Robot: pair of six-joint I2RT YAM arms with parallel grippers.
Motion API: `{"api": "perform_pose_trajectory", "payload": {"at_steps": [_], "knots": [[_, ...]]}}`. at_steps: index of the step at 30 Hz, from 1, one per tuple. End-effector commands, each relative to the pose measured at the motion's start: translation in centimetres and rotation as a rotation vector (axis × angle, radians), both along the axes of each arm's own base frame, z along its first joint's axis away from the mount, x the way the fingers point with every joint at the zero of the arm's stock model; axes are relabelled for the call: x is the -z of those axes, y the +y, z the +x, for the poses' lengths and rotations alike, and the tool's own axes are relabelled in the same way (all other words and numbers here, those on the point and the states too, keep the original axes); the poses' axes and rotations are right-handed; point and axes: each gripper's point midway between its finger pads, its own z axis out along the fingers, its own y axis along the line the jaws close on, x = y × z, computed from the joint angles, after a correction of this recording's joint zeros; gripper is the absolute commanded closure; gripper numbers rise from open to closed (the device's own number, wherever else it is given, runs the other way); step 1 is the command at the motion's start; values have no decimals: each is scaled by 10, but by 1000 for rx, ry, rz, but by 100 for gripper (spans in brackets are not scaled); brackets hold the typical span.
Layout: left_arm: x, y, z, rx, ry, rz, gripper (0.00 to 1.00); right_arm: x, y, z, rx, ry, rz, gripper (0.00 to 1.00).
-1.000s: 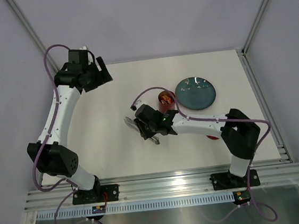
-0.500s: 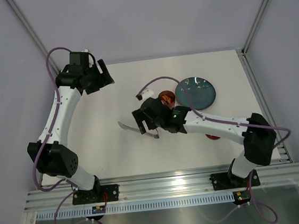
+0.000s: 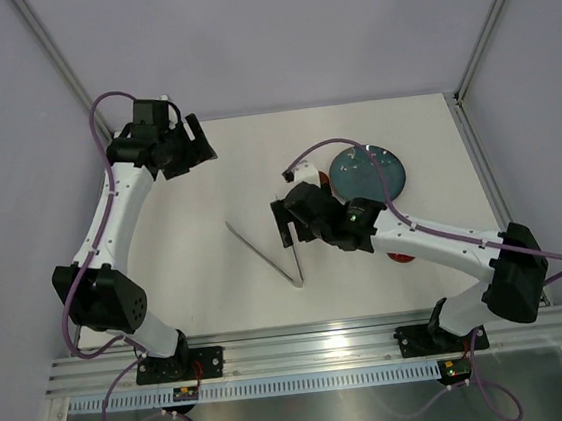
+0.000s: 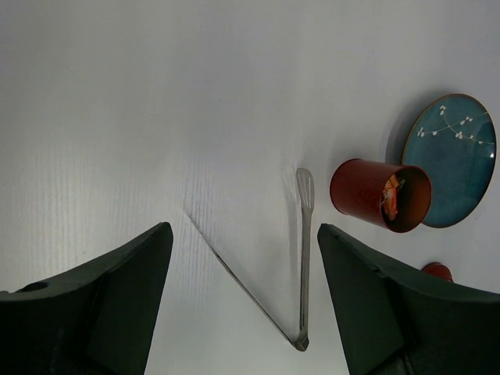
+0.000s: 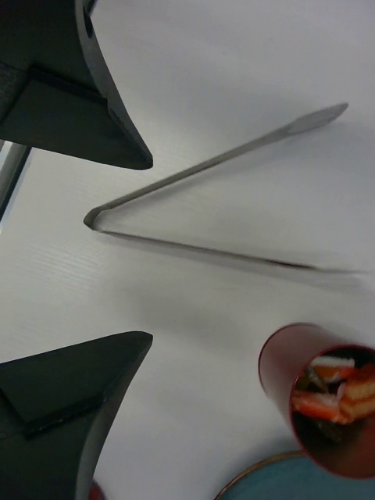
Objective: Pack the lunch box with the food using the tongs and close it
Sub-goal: Place the clamp at the center of the board, then pick up the box lid from the center of the board.
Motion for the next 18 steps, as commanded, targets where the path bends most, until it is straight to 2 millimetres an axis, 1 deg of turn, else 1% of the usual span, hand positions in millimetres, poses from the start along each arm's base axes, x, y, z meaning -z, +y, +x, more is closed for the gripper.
{"api": "perform_pose_trajectory", "payload": {"at_steps": [1,2,3,4,6,7,8,10,11,13,14,15,16,17,18], "knots": [[-14,-3,4,13,-57,-28,21,-14,-57,15,234,-12,-16,8],[-14,-4,4,17,-57,-29,21,-17,-74,14,313,4,17,8],[-13,-4,3,17,-56,-29,21,-16,-92,15,371,23,15,9],[-13,-5,4,21,-55,-33,21,-9,-127,14,465,57,-7,9],[-11,-6,4,21,-52,-37,21,0,-157,8,579,123,15,8],[-12,-7,4,26,-54,-43,21,9,-184,2,656,167,-17,8],[-11,-8,4,27,-54,-44,21,17,-198,-7,703,196,-17,7],[-10,-8,5,28,-52,-47,21,30,-217,-23,756,262,-46,5],[-8,-9,4,30,-50,-49,21,42,-229,-30,794,293,-56,4],[-5,-11,5,34,-44,-52,21,57,-234,-40,809,351,-53,4],[-3,-10,5,35,-40,-50,21,71,-240,-47,825,391,-63,4],[-3,-11,5,35,-39,-50,21,79,-235,-50,804,431,-39,4],[-1,-10,6,36,-34,-48,21,83,-232,-47,799,438,-26,4],[-1,-11,6,37,-34,-49,21,92,-234,-51,801,466,-35,4],[0,-11,6,38,-31,-51,21,96,-236,-50,813,474,-41,4]]}}
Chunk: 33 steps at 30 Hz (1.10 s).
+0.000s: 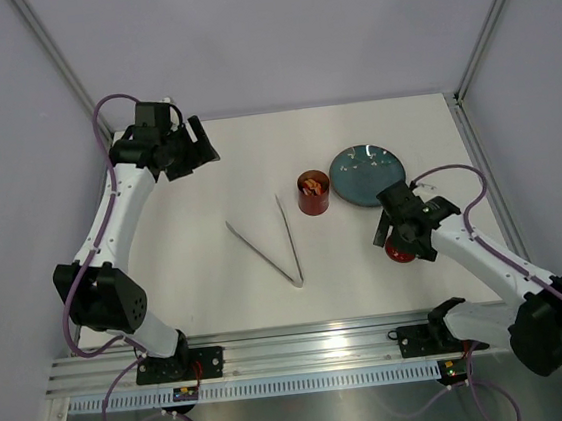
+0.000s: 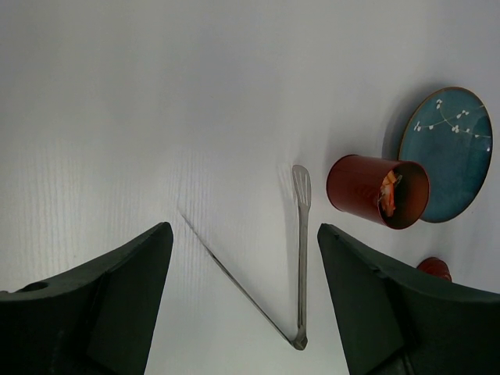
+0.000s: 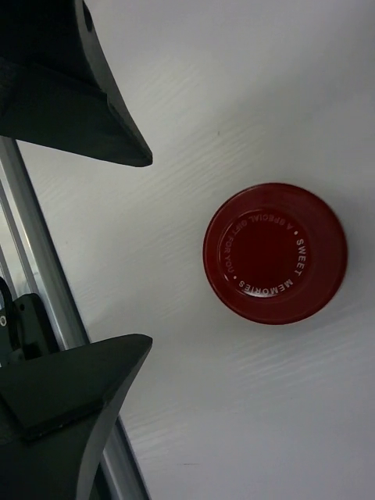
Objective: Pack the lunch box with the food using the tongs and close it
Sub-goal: Pick up the box lid from the center of the board.
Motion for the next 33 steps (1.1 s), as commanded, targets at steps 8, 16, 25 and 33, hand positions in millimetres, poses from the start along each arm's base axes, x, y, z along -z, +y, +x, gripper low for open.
{"api": "perform_pose_trajectory", "payload": {"at_steps": [8,16,25,33], "knots": [[-1,-9,5,25,-24,-42,21,27,3,21,39,57,65,6],[2,-7,6,24,-18,-29,21,39,-9,43,76,64,95,14],[3,-6,7,24,-12,-19,21,51,-21,57,69,91,70,18],[4,-5,6,22,-11,-19,21,55,-24,59,73,93,76,32]]}}
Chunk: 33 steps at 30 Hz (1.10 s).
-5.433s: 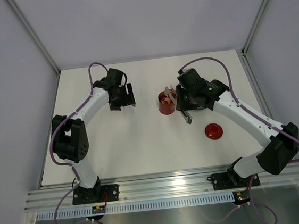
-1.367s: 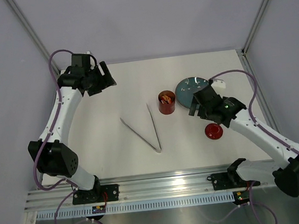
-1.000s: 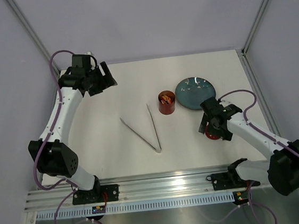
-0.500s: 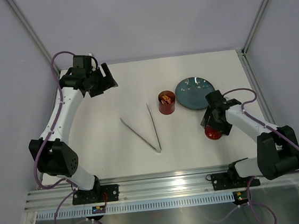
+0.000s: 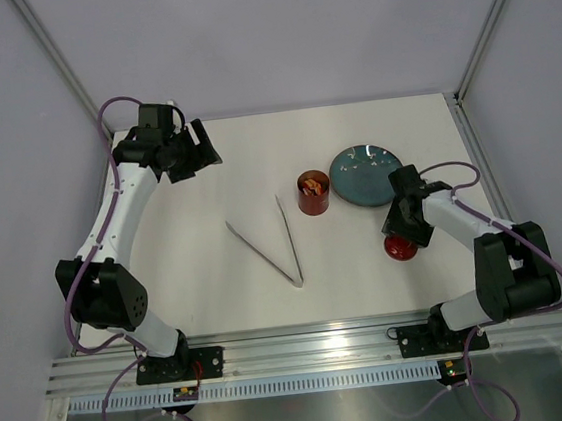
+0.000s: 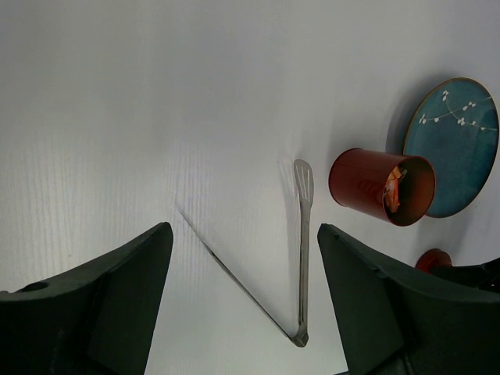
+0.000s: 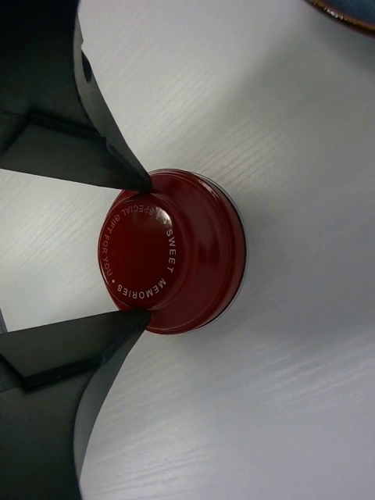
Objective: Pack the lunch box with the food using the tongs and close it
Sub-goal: Pick up the box lid from the center of the board.
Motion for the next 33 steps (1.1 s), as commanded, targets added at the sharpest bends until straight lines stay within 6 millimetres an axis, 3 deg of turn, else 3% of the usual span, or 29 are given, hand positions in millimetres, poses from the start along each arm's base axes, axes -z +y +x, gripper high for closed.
{"api": "perform_pose_trajectory", "payload": {"at_steps": [1,6,11,15,23,27,33], "knots": [[-8,-2,6,8,-38,-14,21,-7,4,16,-13,-46,23,33],[-8,-3,5,9,-37,-16,21,-10,6,16,-18,-50,35,47],[-9,-3,6,8,-38,-19,21,-28,8,21,-31,-97,46,74],[-9,-3,6,9,-39,-21,21,-44,10,22,-49,-118,54,84],[-1,-7,7,17,-18,-38,21,-90,15,24,-108,-190,75,88],[-1,-8,9,18,-19,-44,21,-127,24,31,-171,-220,45,89],[5,-9,9,19,-10,-42,21,-169,69,57,-331,-238,34,89]]}}
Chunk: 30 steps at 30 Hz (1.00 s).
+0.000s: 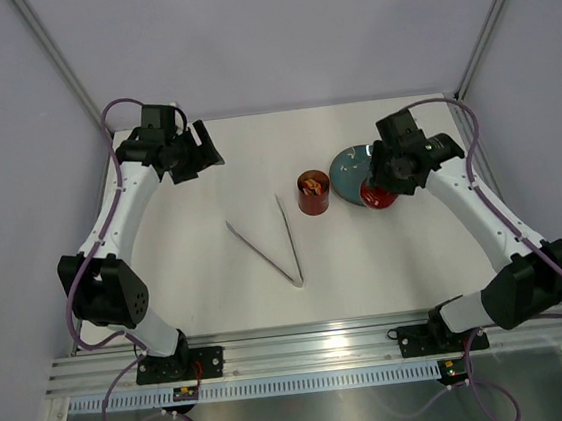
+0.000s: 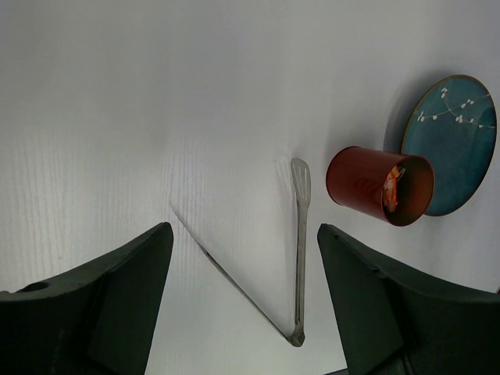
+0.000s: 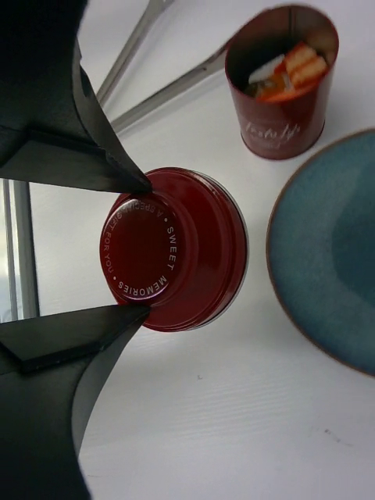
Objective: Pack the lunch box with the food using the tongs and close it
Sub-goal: Pick up the box lid from the center of the board, then close the box lid on the packing box.
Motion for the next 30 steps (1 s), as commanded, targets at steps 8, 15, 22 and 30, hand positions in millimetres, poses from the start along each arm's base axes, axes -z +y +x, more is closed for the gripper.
{"api": "perform_pose_trajectory", "payload": {"at_steps": [8,15,22,30], "knots": [[4,-7,3,29,-16,-26,21,-33,84,58,-248,-5,-58,89],[5,-4,0,25,-17,-13,21,-11,120,101,-294,26,-75,89],[7,-4,-2,24,-12,-13,21,9,135,116,-311,61,-64,89],[10,-3,-3,22,-4,-7,21,29,151,118,-350,93,-60,89]]}}
